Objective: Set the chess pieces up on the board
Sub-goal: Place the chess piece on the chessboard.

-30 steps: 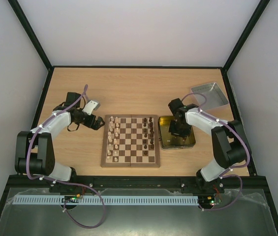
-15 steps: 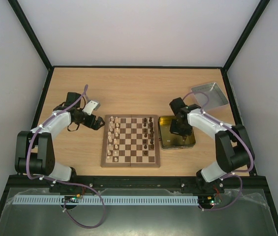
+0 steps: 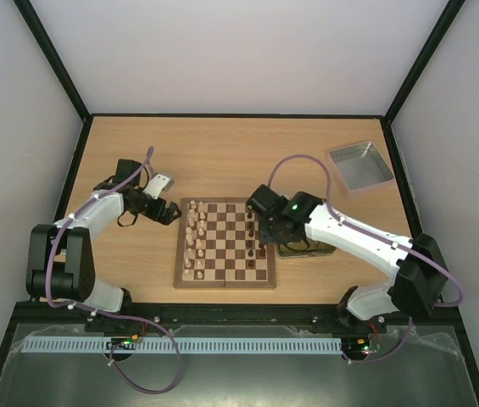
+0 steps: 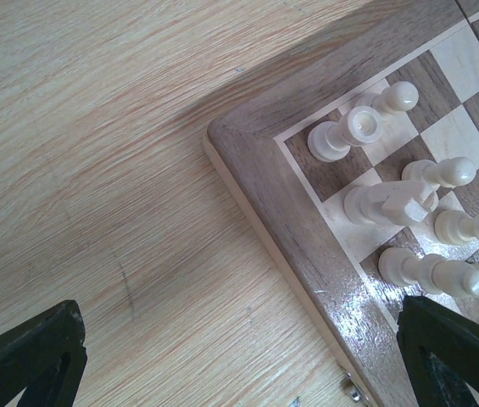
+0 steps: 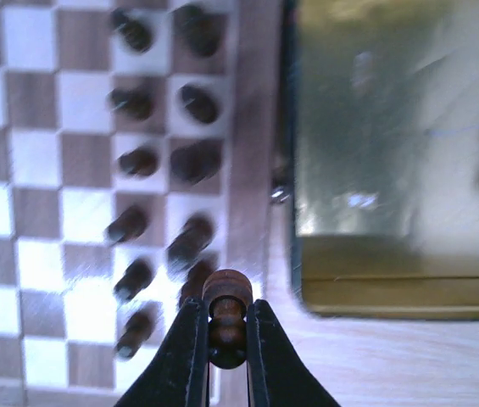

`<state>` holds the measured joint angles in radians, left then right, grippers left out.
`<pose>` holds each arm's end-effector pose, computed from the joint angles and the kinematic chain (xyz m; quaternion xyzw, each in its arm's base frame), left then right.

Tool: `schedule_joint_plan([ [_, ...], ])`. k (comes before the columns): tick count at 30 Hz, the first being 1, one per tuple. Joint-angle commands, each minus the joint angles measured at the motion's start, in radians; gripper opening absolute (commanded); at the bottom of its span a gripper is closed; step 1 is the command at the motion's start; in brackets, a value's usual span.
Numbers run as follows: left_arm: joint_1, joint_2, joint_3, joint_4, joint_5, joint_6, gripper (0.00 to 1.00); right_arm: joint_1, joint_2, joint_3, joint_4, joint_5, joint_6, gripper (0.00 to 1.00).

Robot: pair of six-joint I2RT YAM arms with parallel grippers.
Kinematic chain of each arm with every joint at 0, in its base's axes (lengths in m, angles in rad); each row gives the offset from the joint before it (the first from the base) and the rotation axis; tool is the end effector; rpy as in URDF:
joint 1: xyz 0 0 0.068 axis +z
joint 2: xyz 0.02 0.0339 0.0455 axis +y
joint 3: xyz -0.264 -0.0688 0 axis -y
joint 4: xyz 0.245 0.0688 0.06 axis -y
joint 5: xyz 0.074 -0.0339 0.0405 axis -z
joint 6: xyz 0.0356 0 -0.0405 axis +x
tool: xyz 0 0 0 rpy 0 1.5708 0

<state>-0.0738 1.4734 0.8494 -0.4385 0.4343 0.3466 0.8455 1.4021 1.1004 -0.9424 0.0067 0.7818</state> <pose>0.2781 -0.0356 0.1889 0.2502 0.9130 -0.1732 0.2716 0.1744 0.1964 0.2544 -0.0309 0.9862 0.1159 0.1141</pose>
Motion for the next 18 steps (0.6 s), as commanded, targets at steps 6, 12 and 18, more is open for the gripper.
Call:
schedule_joint_plan([
  [6, -0.004, 0.009, -0.002, -0.003, -0.014, -0.011, 1.0, 0.232, 0.037, 0.046, -0.064, 0.04, 0.161, 0.05],
  [12, -0.004, 0.0, -0.004, -0.005, -0.016, -0.011, 1.0, 0.299, 0.082, 0.027, -0.015, -0.005, 0.162, 0.05],
  [18, -0.004, -0.007, -0.007, -0.005, -0.017, -0.011, 1.0, 0.312, 0.109, -0.033, 0.049, -0.046, 0.161, 0.05],
])
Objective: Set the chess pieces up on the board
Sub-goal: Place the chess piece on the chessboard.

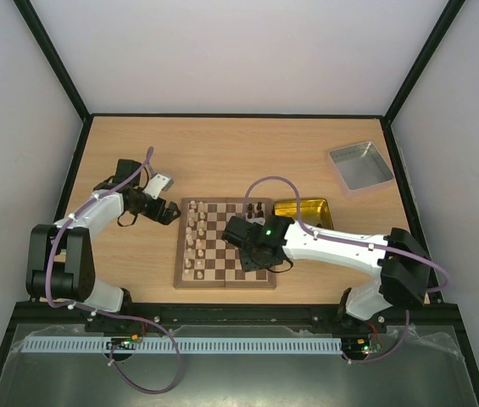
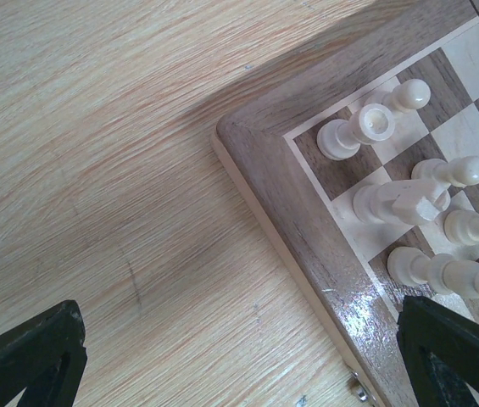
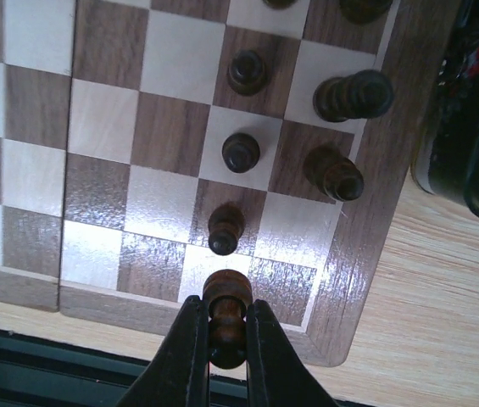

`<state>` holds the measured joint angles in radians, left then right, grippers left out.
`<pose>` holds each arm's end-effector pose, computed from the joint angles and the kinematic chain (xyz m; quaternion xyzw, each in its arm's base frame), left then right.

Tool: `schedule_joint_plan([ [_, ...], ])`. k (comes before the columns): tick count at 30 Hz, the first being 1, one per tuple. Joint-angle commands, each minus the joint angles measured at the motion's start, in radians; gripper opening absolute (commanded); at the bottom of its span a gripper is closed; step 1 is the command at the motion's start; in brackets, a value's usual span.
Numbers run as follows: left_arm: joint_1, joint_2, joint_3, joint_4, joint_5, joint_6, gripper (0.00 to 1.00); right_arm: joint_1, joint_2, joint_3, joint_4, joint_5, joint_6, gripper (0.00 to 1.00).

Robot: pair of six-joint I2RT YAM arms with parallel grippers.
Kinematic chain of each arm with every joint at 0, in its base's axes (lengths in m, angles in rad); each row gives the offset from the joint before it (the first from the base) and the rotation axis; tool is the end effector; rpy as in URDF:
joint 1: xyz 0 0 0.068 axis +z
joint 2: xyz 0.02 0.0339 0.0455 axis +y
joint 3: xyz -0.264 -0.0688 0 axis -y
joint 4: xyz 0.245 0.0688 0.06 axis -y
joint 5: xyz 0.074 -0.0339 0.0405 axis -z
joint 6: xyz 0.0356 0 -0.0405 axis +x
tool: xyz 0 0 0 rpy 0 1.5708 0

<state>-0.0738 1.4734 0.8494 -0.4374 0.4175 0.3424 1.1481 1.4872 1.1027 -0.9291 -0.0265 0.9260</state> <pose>0.2783 -0.0351 0.1888 0.2467 0.9155 -0.1657 0.2711 0.1121 0.2516 0.2343 -0.1116 0.9854 0.1171 0.0539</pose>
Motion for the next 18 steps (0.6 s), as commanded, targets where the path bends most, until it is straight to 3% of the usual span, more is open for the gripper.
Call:
schedule_joint_plan([
  [1, -0.004, -0.007, -0.007, -0.006, -0.001, -0.006, 1.0, 0.009, 0.028, -0.043, 0.045, -0.016, 0.016, 0.05],
  [18, -0.004, -0.005, -0.009, -0.004, -0.002, -0.005, 1.0, 0.01, 0.056, -0.101, 0.114, -0.05, 0.013, 0.05],
])
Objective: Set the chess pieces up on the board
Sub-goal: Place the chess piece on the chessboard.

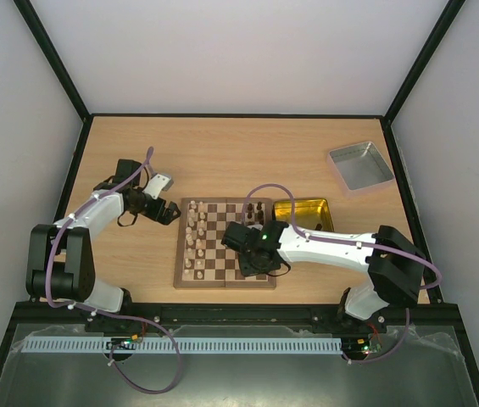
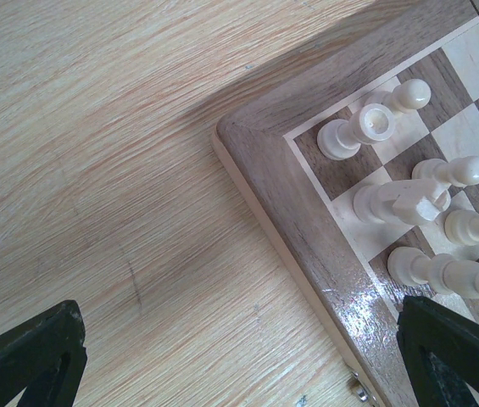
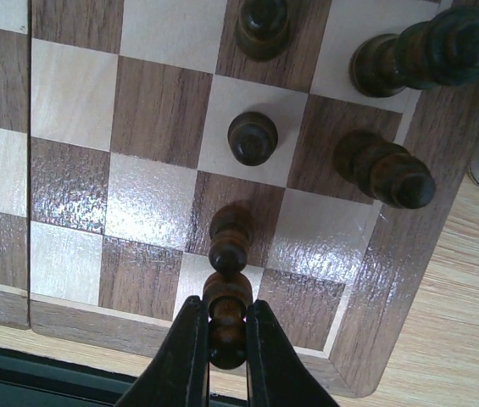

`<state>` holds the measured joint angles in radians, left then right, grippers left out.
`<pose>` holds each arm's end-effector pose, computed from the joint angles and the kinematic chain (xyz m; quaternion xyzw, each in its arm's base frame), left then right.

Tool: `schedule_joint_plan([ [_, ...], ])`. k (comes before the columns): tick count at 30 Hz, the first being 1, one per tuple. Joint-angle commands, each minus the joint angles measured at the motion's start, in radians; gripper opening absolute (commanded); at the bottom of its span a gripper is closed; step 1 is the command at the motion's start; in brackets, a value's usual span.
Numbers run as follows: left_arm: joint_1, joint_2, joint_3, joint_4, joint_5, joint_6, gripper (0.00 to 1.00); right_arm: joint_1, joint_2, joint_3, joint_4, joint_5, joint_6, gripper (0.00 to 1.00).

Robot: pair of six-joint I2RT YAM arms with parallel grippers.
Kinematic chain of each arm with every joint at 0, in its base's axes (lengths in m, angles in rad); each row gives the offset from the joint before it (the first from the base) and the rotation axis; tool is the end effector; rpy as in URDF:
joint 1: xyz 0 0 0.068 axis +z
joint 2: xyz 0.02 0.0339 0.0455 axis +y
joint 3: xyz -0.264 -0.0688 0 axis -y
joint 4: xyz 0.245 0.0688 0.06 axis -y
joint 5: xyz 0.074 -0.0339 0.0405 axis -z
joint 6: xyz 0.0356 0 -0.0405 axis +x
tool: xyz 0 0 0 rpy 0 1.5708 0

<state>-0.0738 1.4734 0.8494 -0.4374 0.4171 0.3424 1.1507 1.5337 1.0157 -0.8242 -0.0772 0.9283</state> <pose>0.2783 -0.0350 0.1888 0.2466 0.9156 -0.1656 0.2711 0.1107 0.2546 0.2015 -0.1145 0.9861 0.1177 0.0247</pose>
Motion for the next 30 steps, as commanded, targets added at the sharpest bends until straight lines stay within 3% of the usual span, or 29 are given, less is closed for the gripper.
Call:
schedule_joint_plan([
  [1, -0.004, -0.005, -0.009, -0.004, -0.002, -0.006, 1.0, 0.008, 0.009, -0.016, 0.01, -0.002, 0.01, 0.05],
  [30, -0.004, -0.005, -0.009, -0.003, -0.002, -0.004, 1.0, 0.035, 0.041, -0.034, 0.023, -0.01, 0.015, 0.06],
])
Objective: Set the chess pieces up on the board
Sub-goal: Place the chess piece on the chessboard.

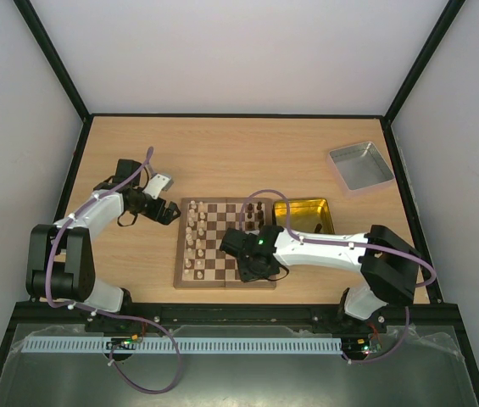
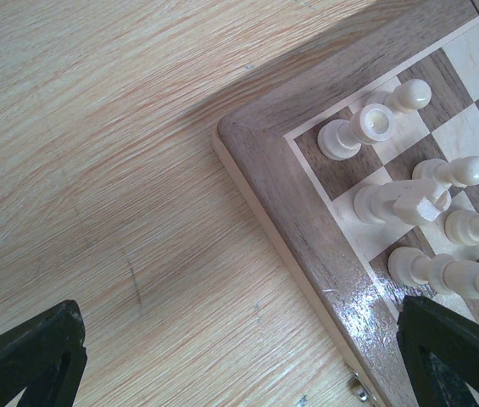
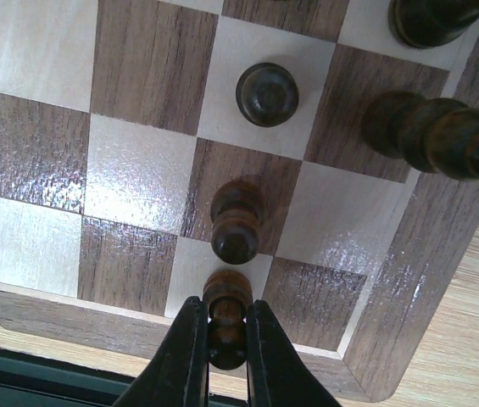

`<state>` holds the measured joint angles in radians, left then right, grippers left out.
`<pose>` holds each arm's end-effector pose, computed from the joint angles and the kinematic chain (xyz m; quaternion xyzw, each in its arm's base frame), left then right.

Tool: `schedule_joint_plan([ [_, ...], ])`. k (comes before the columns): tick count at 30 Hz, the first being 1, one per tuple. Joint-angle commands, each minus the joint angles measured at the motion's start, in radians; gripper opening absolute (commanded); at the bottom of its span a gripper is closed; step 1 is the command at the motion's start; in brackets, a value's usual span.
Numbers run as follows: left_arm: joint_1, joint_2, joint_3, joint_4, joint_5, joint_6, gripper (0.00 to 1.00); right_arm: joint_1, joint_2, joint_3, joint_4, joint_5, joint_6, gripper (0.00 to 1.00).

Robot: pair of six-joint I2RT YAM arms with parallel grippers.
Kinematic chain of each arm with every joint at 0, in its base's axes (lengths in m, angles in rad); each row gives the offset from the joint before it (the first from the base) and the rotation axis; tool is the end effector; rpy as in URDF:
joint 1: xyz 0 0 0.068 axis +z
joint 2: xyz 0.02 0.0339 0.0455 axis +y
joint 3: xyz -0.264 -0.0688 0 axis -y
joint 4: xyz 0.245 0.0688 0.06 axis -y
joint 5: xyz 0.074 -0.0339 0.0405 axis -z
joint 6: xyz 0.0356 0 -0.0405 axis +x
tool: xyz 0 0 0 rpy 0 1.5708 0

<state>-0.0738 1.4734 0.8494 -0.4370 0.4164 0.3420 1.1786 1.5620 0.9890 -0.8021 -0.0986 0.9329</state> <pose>0.2784 -0.0350 0.1888 0.2464 0.9156 -0.1652 0.2712 0.1028 0.2576 0.1877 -0.1266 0.9859 0.1091 0.0054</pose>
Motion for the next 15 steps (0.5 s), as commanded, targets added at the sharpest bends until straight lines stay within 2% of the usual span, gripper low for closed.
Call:
schedule_joint_plan([
  [1, -0.004, -0.005, -0.008, -0.003, -0.001, -0.004, 1.0, 0.007, 0.014, -0.005, 0.002, 0.01, 0.01, 0.06],
  [15, -0.004, -0.005, -0.009, -0.002, -0.001, -0.004, 1.0, 0.007, 0.036, 0.02, 0.005, -0.002, -0.002, 0.06],
])
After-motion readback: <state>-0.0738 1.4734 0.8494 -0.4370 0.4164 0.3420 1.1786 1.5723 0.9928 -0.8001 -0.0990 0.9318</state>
